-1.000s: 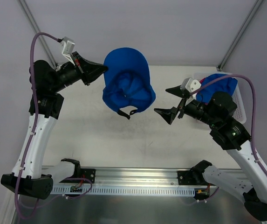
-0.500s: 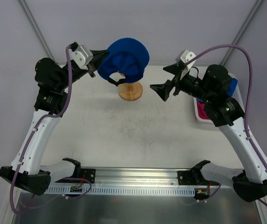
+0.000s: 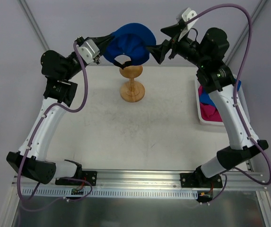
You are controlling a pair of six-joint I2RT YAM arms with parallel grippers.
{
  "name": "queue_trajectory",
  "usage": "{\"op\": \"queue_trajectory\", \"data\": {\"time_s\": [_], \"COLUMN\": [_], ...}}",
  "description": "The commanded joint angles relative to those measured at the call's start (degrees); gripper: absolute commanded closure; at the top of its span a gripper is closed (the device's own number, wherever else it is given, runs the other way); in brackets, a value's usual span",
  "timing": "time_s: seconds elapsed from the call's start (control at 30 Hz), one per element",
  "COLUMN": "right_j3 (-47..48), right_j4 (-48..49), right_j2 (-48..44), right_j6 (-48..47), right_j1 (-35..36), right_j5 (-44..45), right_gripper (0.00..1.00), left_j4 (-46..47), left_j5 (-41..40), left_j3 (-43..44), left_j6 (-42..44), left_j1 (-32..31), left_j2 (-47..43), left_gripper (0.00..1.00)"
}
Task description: Stack the hats
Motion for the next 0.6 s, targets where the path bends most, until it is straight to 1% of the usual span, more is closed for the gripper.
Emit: {"op": "queue_trajectory", "data": {"time_s": [0.0,0.07,0.17,0.2,0.27,0.3,0.37,0.4,0.53,0.57], "right_j3": [8.0,10.2,14.4,15.5,17.7,17.8,17.3,16.8,12.6,11.7], "right_j4": [5.0,8.1,9.5,9.5,9.4,9.5,11.3,11.7,16.8,17.9], "right_j2": [6.8,10.7,14.2,15.3,17.8,18.2,18.9,19.0,19.1,19.4], "right_j6": [5.1,6.5,5.9,5.7,5.5,5.3,4.3,3.6,-0.5,-3.3], "right_j1": [-3.5,-4.9,-5.5,-5.6,-5.6,-5.7,-5.8,-5.8,-5.7,-5.6], "right_j5": [-2.9,-5.5,-8.7,-10.2,-11.9,-12.3,-12.9,-12.4,-9.5,-8.5], "right_gripper": [0.00,0.01,0.20,0.30,0.42,0.58,0.78,0.98,1.00,1.00], "left_j4": [11.4,14.0,15.1,15.1,15.1,15.1,15.1,15.0,14.5,14.5], "left_j5": [4.2,5.2,6.9,7.0,6.3,6.1,5.5,5.3,2.4,1.5], "left_j3": [1.7,1.5,1.7,2.0,2.8,3.1,3.2,3.0,3.4,3.5], "left_j6": [3.4,3.5,3.6,3.5,3.0,3.1,4.2,5.5,9.7,10.6], "left_j1": [-0.8,-0.8,-0.8,-0.8,-0.8,-0.8,-0.8,-0.8,-0.8,-0.8], "left_j2": [1.7,3.0,4.6,5.1,6.4,6.7,7.7,8.1,12.2,13.0], "left_gripper": [1.00,1.00,1.00,1.00,1.00,1.00,1.00,1.00,1.00,1.00]}}
